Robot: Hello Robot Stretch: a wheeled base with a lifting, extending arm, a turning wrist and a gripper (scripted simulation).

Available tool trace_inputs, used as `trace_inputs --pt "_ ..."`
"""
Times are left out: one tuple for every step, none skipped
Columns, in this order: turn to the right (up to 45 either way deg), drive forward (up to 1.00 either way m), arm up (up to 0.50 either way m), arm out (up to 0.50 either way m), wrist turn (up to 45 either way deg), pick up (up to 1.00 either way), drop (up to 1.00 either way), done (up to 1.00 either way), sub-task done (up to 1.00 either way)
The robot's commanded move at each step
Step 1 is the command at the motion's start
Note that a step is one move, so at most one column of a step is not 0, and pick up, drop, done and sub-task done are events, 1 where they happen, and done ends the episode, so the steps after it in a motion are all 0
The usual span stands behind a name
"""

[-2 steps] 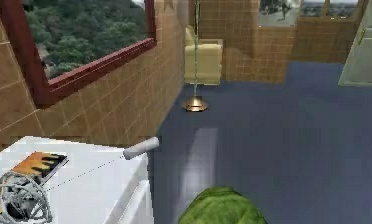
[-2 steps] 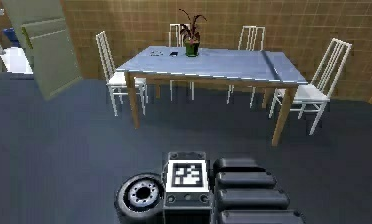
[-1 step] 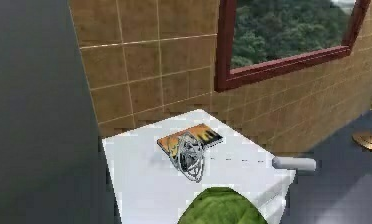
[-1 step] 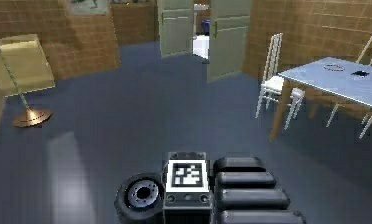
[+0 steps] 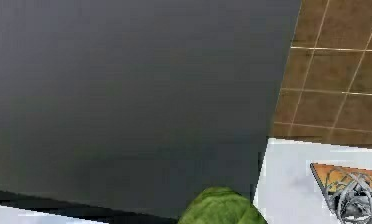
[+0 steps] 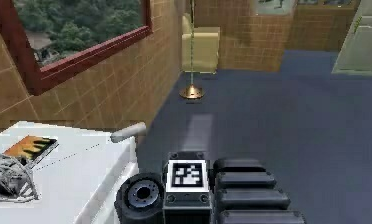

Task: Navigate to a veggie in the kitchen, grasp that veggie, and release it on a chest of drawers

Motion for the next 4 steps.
trace_inputs --pt "-45.0 0.0 0.0 0.0 0.0 0.0 0.0 0.0 0.0" --pt "-36.0 0.0 0.0 0.0 0.0 0.0 0.0 0.0 0.0" --pt "0.0 0.0 0.0 0.26 0.0 0.0 0.0 0.0 0.0" --pt "0.0 0.0 0.0 0.0 45.0 0.0 0.0 0.0 0.0"
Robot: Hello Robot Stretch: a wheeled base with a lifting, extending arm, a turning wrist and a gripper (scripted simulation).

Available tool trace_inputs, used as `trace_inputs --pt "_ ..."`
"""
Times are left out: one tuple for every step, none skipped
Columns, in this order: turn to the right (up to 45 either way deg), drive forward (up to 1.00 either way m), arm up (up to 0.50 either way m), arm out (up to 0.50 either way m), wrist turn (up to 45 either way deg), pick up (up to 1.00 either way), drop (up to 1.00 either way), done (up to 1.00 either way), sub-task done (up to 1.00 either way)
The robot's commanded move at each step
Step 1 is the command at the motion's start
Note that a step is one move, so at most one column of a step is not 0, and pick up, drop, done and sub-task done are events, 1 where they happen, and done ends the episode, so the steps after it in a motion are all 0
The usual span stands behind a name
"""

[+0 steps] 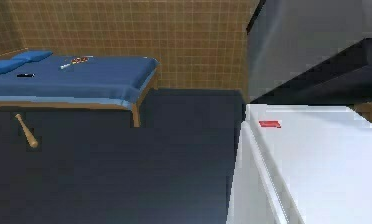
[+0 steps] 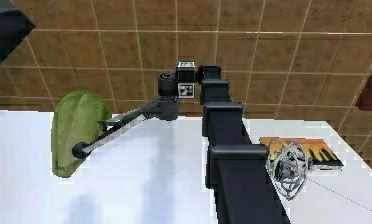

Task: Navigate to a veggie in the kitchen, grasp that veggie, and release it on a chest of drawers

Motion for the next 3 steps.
trace_inputs --pt "0.0 0.0 0.0 0.0 42.0 0.0 0.0 0.0 0.0" --pt "0.0 0.0 -0.12 0.0 0.0 0.0 0.0 0.0 0.0" --pt "0.0 0.0 0.0 0.0 0.0 0.0 1.0 0.0 0.0"
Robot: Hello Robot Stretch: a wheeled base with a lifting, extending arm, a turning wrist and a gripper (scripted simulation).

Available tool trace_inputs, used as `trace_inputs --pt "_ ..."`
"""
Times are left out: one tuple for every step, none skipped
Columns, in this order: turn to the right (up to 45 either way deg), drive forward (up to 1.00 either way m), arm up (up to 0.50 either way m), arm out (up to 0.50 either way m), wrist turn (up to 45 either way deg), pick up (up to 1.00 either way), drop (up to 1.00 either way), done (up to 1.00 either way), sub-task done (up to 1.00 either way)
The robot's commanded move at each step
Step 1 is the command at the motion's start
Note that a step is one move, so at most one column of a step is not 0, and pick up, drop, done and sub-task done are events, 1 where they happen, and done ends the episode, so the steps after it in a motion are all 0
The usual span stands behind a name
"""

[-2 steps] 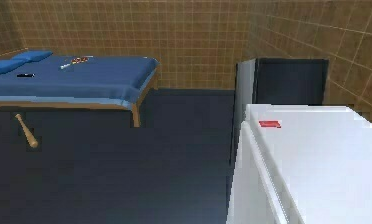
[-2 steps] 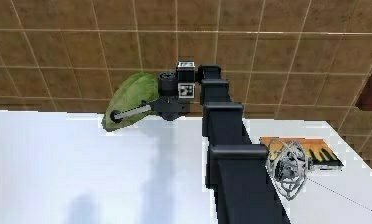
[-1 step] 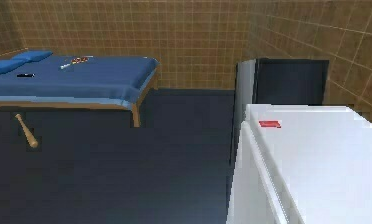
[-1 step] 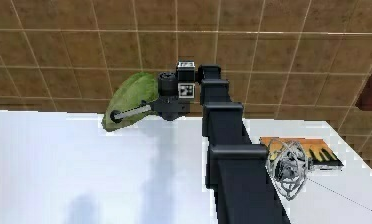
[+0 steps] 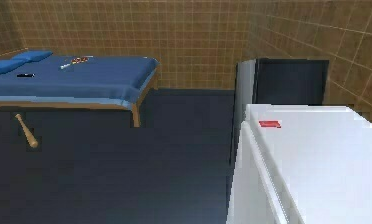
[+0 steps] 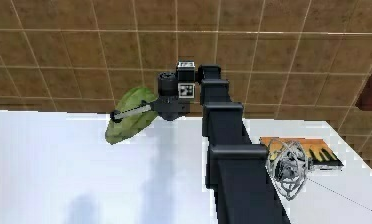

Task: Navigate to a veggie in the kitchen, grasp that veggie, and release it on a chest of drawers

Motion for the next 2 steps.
trace_inputs --pt "0.0 0.0 0.0 -0.1 0.0 0.0 0.0 0.0 0.0" --pt "0.0 0.0 0.0 0.0 0.0 0.0 0.0 1.0 0.0"
